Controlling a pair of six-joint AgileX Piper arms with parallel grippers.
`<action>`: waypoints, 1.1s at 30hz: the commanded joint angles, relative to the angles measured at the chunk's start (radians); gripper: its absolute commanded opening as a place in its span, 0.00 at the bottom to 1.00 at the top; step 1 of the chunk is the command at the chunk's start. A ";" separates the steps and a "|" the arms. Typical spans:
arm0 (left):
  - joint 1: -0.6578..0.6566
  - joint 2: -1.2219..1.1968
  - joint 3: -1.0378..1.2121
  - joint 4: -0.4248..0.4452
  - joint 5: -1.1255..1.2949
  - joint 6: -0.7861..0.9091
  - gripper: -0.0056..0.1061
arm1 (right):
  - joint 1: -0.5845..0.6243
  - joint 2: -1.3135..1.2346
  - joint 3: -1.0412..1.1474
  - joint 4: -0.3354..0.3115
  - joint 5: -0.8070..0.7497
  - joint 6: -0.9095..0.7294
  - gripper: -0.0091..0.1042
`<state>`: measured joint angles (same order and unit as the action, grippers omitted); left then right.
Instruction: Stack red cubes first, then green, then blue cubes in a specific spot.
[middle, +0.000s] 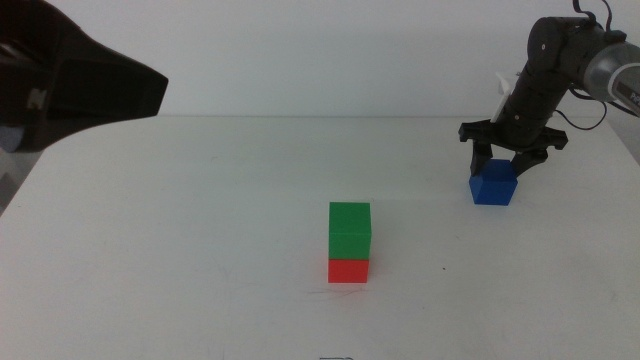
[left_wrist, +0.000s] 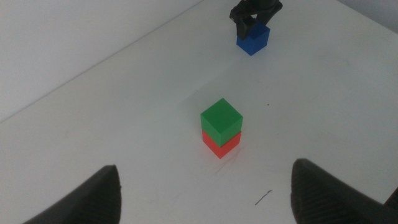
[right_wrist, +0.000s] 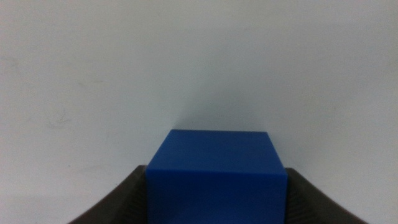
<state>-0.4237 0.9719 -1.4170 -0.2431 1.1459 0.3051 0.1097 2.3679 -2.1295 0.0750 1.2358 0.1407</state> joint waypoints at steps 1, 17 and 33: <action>0.000 -0.006 -0.022 -0.021 -0.065 -0.007 0.89 | -0.003 -0.065 -0.023 -0.007 0.065 -0.010 0.43; 0.000 -0.006 -0.022 -0.021 -0.065 -0.007 0.89 | 0.057 -0.382 0.196 -0.085 0.052 -0.039 0.07; 0.000 -0.006 -0.022 -0.021 -0.064 -0.007 0.89 | 0.275 -0.651 0.439 -0.151 0.043 0.269 0.07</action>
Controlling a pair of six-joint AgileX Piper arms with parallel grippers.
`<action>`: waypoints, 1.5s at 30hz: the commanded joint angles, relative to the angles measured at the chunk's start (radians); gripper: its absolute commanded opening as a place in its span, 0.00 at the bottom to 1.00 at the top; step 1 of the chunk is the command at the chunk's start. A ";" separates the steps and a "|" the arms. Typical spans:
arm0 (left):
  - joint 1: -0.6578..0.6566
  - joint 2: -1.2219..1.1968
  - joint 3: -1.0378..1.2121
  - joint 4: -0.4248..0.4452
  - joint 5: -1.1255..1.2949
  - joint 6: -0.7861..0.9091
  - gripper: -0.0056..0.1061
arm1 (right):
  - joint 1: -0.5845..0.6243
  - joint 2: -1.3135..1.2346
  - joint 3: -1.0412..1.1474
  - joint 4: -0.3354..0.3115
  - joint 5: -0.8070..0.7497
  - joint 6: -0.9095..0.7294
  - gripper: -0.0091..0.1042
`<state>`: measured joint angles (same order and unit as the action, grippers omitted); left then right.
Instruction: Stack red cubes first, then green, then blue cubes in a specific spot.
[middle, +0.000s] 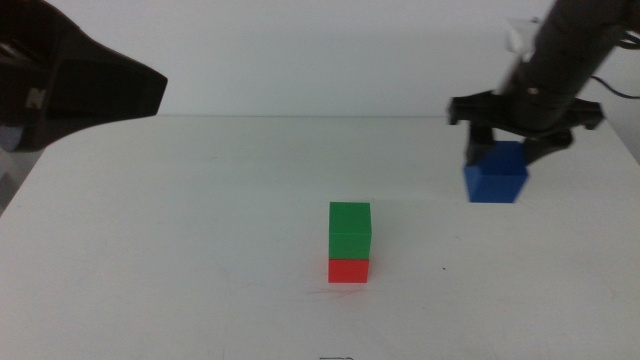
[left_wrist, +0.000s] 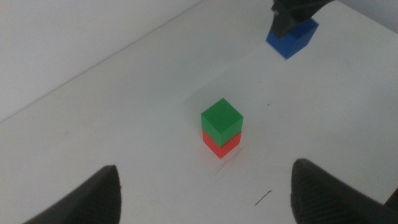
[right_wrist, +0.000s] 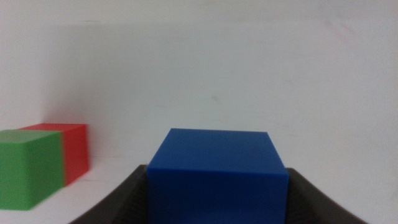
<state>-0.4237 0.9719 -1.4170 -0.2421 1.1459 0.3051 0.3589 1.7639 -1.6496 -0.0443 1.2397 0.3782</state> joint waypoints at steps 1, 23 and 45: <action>0.000 -0.006 -0.022 -0.022 -0.064 -0.007 0.89 | 0.053 -0.038 -0.058 -0.044 0.041 0.056 0.07; 0.000 -0.006 -0.021 -0.022 -0.064 -0.007 0.89 | 0.295 0.171 -0.298 -0.074 0.061 0.319 0.07; 0.000 -0.006 -0.021 -0.021 -0.064 -0.007 0.89 | 0.355 0.187 -0.298 -0.101 0.061 0.363 0.07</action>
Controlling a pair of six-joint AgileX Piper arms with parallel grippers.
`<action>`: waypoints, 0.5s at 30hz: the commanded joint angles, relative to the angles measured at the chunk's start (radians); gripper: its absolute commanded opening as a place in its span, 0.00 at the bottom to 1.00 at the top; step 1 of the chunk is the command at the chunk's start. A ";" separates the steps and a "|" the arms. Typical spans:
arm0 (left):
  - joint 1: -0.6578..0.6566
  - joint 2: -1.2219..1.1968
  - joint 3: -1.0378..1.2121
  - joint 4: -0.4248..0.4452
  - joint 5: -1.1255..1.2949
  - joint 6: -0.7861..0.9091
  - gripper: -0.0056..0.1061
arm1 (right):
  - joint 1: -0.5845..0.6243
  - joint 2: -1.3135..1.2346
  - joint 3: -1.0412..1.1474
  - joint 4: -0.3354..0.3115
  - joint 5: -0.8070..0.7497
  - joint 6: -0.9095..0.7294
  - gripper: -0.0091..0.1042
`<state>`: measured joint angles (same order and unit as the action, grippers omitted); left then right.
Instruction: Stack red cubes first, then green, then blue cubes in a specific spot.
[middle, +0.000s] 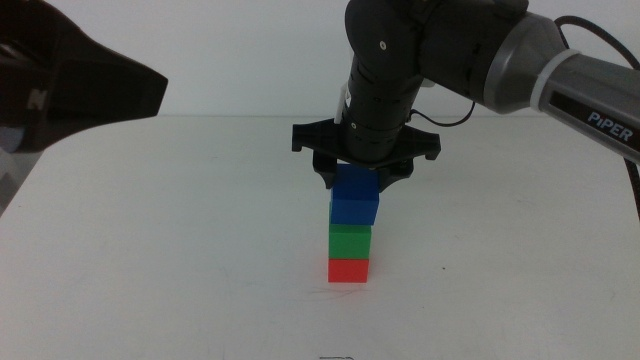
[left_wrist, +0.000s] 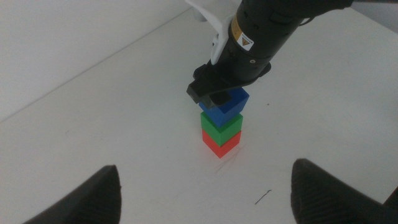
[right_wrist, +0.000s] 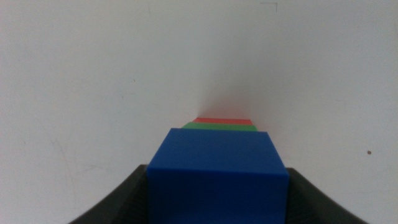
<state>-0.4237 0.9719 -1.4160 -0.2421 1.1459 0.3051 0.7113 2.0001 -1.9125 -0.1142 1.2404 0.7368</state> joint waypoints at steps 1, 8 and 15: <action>0.000 -0.006 -0.022 -0.021 -0.064 -0.007 0.89 | 0.002 -0.048 -0.035 -0.027 0.060 0.005 0.07; 0.000 -0.006 -0.022 -0.021 -0.066 -0.007 0.89 | 0.010 -0.029 -0.032 -0.025 0.060 0.004 0.07; 0.000 -0.006 -0.022 -0.021 -0.066 -0.007 0.89 | 0.010 -0.027 -0.032 -0.042 0.060 0.004 0.08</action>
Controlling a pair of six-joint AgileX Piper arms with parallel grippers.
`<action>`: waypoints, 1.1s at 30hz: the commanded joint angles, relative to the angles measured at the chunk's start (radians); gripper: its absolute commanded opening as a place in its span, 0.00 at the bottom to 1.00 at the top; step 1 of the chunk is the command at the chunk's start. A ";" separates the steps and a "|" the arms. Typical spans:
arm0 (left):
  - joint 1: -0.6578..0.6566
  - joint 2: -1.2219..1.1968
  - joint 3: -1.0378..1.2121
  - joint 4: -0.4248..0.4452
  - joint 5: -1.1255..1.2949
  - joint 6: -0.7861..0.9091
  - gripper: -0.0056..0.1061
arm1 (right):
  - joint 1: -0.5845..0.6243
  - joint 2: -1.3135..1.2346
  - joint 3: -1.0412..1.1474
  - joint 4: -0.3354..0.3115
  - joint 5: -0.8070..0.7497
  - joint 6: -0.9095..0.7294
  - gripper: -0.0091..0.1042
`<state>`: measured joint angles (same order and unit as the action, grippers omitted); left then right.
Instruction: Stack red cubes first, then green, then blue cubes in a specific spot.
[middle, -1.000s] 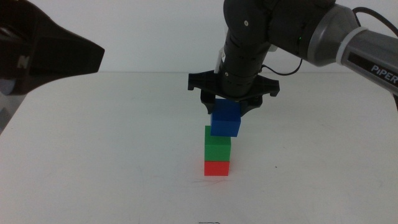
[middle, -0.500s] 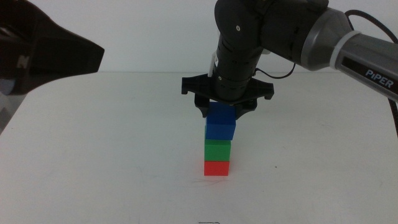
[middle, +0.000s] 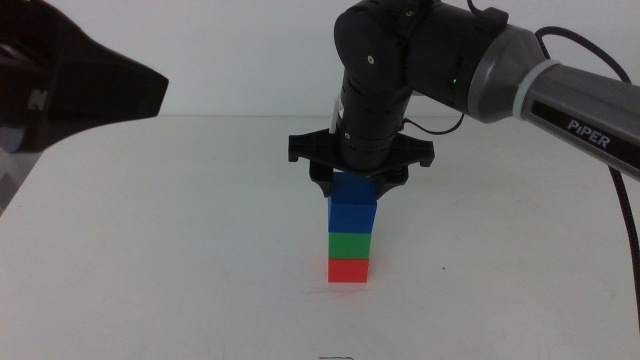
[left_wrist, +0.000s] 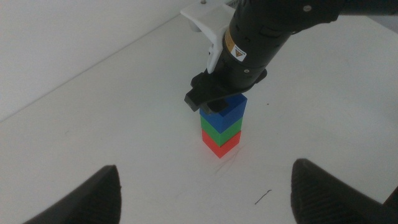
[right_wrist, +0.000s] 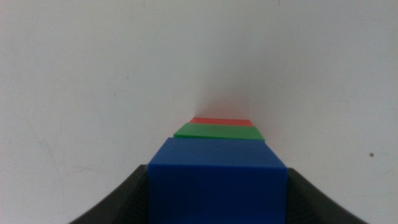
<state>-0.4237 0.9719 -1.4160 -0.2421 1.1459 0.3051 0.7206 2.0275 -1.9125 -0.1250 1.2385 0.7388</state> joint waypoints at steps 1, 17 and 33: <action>0.000 -0.006 -0.022 -0.021 -0.066 -0.007 0.89 | 0.001 -0.054 -0.032 -0.035 0.062 0.002 0.09; 0.000 -0.006 -0.022 -0.021 -0.065 -0.007 0.89 | -0.026 -0.110 -0.034 -0.031 0.061 -0.071 0.80; 0.000 -0.006 -0.022 -0.021 -0.065 -0.007 0.89 | -0.351 -0.658 0.244 -0.029 -0.132 -0.418 0.80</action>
<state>-0.4237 0.9719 -1.4160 -0.2421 1.1459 0.3051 0.4178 1.4690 -1.7022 -0.1367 1.2039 0.3674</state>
